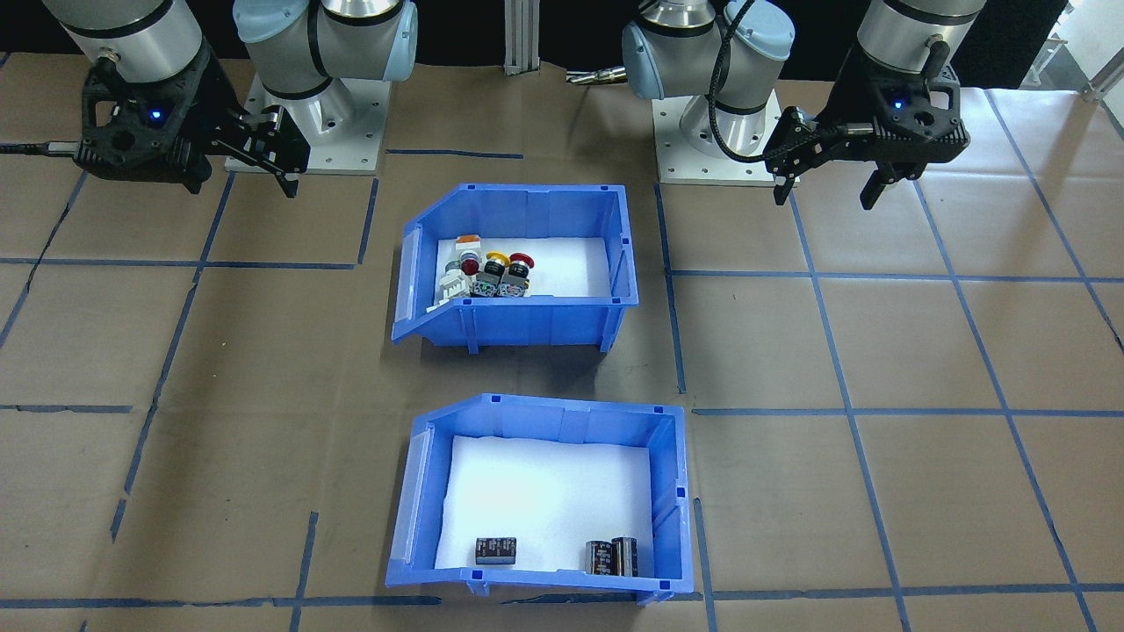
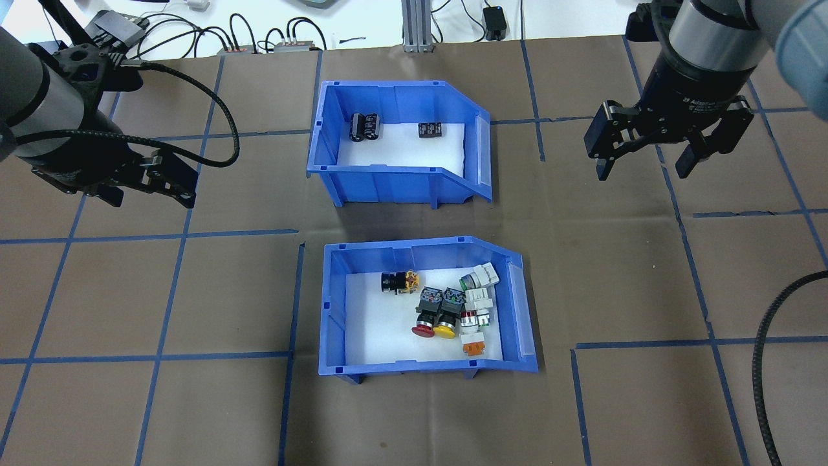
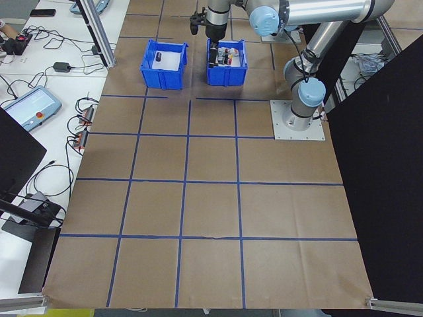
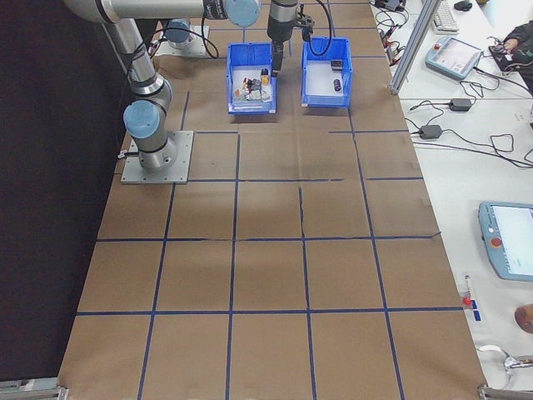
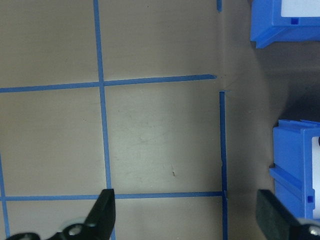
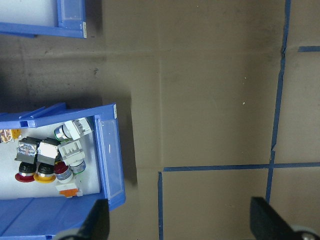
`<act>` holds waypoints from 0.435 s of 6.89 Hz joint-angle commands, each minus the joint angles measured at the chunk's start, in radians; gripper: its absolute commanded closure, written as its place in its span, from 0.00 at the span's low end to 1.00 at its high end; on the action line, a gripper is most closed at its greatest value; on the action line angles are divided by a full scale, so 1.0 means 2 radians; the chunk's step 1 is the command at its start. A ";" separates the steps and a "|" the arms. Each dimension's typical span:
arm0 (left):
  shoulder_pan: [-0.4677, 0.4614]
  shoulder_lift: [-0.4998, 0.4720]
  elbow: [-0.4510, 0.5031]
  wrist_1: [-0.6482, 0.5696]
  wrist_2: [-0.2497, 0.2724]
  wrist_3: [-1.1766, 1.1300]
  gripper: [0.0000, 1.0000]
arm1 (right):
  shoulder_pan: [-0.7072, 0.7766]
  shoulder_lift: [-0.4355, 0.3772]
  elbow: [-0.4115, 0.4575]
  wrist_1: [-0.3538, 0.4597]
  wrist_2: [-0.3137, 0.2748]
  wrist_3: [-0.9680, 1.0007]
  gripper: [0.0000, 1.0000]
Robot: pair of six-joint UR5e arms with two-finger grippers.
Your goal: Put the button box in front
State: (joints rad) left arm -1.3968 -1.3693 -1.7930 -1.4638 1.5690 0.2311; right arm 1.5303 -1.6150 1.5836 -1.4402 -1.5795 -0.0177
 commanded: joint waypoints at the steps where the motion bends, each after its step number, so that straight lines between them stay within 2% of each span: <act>1: -0.002 0.002 0.000 -0.002 -0.005 0.000 0.00 | 0.002 -0.001 0.001 -0.001 0.001 0.000 0.00; 3: -0.002 0.000 0.000 -0.004 -0.007 0.000 0.00 | 0.002 -0.001 0.001 -0.001 0.001 0.000 0.00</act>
State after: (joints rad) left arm -1.4002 -1.3667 -1.7932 -1.4692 1.5582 0.2315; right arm 1.5335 -1.6167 1.5860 -1.4419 -1.5781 -0.0182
